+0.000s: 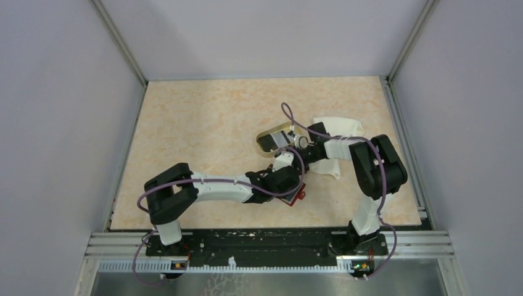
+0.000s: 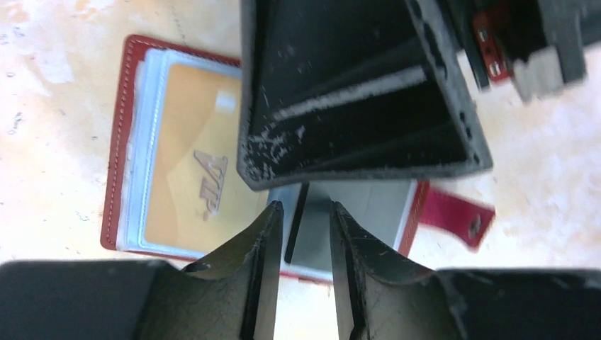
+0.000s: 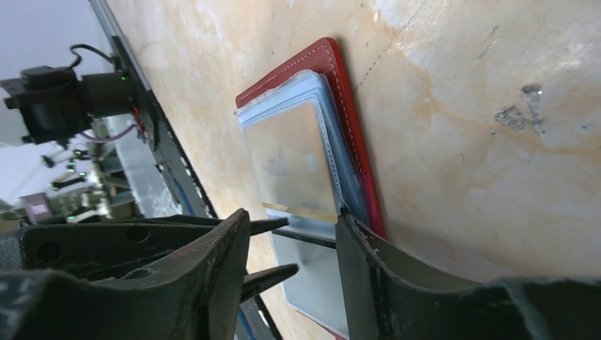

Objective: Put the credit cards into the card holder
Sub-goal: Insert the credit card into the card holder, then turn over the card slot in the card holder.

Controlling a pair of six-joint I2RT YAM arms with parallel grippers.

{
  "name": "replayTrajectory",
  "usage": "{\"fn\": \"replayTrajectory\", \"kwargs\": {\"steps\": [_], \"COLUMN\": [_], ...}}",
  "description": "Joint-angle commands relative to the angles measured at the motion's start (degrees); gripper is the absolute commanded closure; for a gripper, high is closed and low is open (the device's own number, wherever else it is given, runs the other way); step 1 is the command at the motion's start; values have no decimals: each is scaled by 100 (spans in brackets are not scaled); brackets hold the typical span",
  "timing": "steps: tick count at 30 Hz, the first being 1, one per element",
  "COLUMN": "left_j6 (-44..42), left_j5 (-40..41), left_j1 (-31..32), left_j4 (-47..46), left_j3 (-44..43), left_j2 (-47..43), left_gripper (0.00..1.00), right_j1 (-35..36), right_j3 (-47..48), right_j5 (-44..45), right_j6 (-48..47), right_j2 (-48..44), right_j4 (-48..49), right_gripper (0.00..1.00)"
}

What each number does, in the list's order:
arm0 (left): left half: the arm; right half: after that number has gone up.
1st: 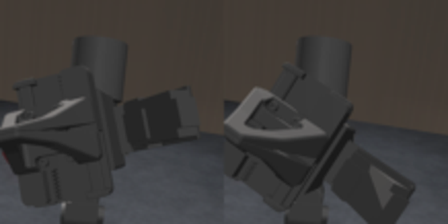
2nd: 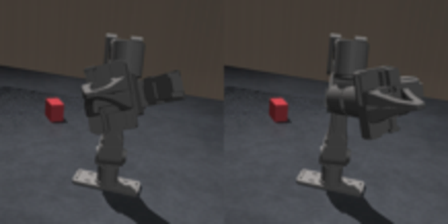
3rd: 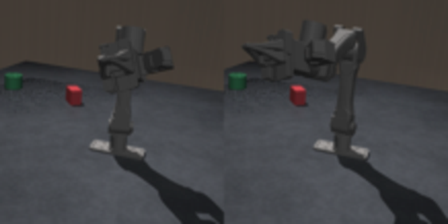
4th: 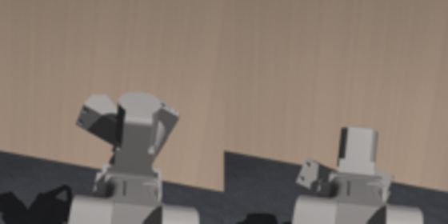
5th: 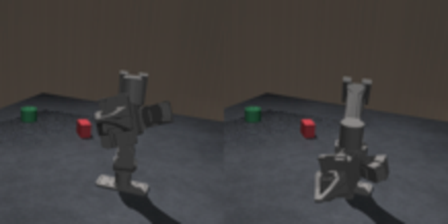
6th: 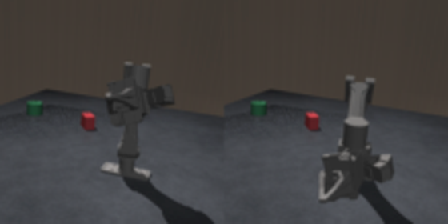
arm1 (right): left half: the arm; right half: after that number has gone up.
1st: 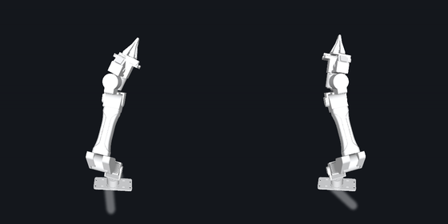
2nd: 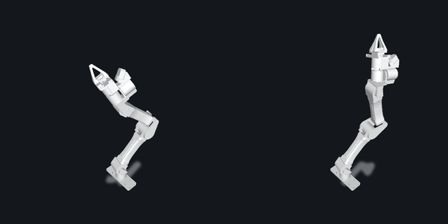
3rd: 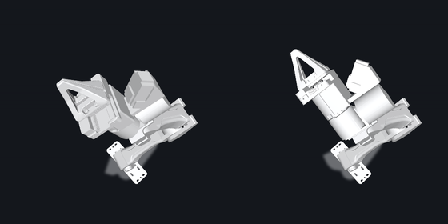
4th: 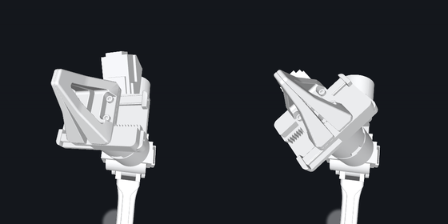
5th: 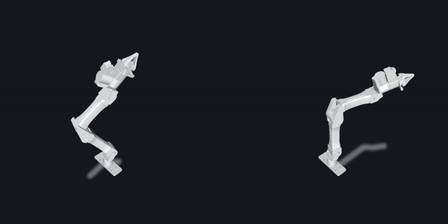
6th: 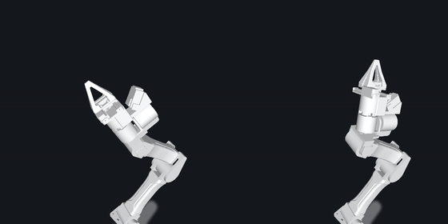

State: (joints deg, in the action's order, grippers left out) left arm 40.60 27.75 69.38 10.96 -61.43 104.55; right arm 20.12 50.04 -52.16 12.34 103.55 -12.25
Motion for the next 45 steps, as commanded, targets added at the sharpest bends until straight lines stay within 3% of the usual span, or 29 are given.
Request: {"fn": "replayTrajectory", "kwargs": {"steps": [1,7,14,15,18,19,21,24,26,29,34,39,45], "left_j6": [-730,-1312,-1519,-1574,-1684,-1713,-1652,-1555,-1509,-1381,-1257,-1328,-1500], "left_j5": [-941,-1614,-1861,-1952,-1975,-2078,-2431,-2976,-3355,-3640,-3721,-3374,-3088], "left_j1": [32,3,-582,-698,-931,-1023,-1364,-1764,-1921,-2013,-2081,-2096,-2095], "left_j4": [-984,-2236,-2353,-2500,-2988,-3116,-3252,-3457,-3662,-3831,-3835,-3485,-3154], "left_j3": [564,1679,2371,2509,3002,3153,3357,3596,3644,3581,3418,3166,2900], "left_j2": [-747,-1905,-2680,-2811,-3219,-3348,-3537,-3661,-3622,-3391,-2787,-2386,-2132], "left_gripper": [63,51,44,41,14,12,11,14,16,28,50,51,43], "right_j1": [-148,-448,-500,-496,-488,-484,-192,587,879,1339,1974,2206,2513], "right_j3": [309,520,570,409,-268,-526,-941,-1218,-1136,-922,-1056,-1102,-1203], "right_j5": [254,91,-240,-450,-1261,-1480,-1542,-713,-358,229,1144,1444,1378], "right_j6": [-1095,-2275,-4104,-4563,-6509,-7319,-8299,-8344,-8377,-8474,-8507,-8610,-8936], "right_j2": [-500,-1253,-2662,-2976,-3853,-4105,-4482,-4553,-4242,-3547,-3052,-2774,-2627], "right_j4": [-679,-1520,-1962,-1903,-2084,-2266,-2454,-2172,-2214,-2397,-2150,-2143,-2256], "right_gripper": [50,44,45,45,39,37,32,31,42,68,79,80,79]}}
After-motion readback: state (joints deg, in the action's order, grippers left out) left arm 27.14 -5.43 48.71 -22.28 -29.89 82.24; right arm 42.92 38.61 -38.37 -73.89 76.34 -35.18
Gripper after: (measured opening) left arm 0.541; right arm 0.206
